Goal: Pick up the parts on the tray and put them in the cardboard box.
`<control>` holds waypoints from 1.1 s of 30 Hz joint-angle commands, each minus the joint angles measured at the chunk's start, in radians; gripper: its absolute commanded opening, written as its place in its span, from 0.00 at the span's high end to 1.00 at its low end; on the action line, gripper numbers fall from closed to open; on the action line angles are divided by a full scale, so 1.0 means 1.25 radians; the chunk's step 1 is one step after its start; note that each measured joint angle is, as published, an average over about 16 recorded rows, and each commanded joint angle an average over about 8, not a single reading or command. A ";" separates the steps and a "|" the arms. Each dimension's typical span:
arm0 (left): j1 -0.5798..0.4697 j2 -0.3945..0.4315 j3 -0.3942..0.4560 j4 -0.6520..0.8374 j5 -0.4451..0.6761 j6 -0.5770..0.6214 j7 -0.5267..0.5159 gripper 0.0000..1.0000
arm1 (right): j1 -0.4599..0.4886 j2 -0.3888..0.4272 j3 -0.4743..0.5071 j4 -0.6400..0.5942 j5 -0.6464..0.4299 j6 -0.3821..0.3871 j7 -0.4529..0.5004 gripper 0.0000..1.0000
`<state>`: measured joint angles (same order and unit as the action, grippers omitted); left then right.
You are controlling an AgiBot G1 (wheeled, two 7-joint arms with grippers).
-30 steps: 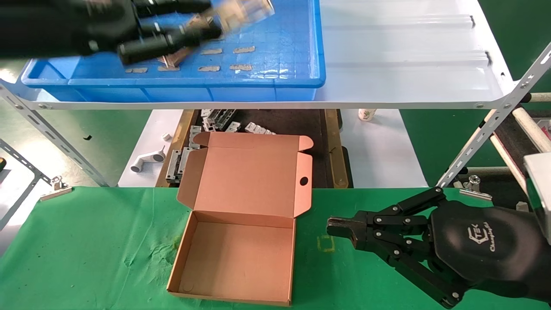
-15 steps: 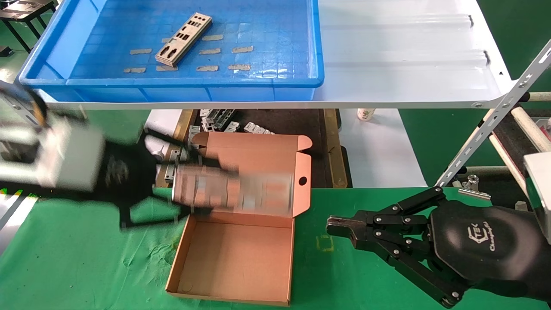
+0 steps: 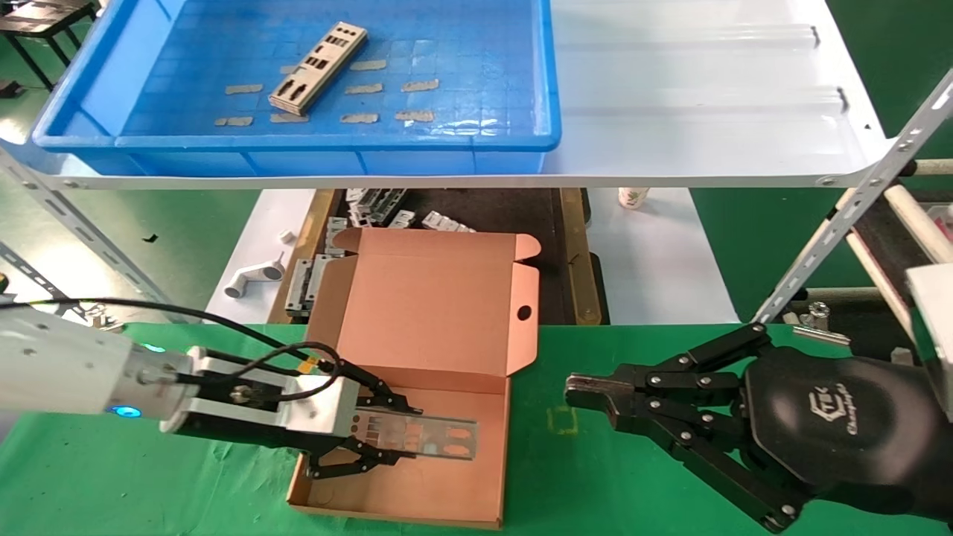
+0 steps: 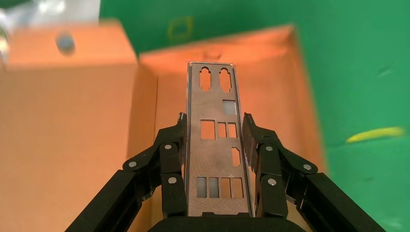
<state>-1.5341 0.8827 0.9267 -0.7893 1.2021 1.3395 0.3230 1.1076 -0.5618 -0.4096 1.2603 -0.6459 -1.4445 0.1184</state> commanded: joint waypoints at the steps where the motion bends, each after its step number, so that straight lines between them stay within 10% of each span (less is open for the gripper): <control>1: 0.014 0.023 0.010 0.028 0.021 -0.033 0.005 1.00 | 0.000 0.000 0.000 0.000 0.000 0.000 0.000 1.00; 6: 0.010 0.071 0.017 0.117 0.025 -0.030 0.009 0.90 | 0.000 0.000 0.000 0.000 0.000 0.000 0.000 1.00; 14: -0.011 0.124 0.028 0.237 0.026 0.011 0.026 0.00 | 0.000 0.000 0.000 0.000 0.000 0.000 0.000 1.00; 33: -0.054 0.151 0.009 0.378 -0.003 0.063 0.090 0.00 | 0.000 0.000 0.000 0.000 0.000 0.000 0.000 1.00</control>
<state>-1.6045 1.0627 0.9306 -0.3203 1.1843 1.4401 0.4279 1.1077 -0.5618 -0.4098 1.2603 -0.6459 -1.4445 0.1183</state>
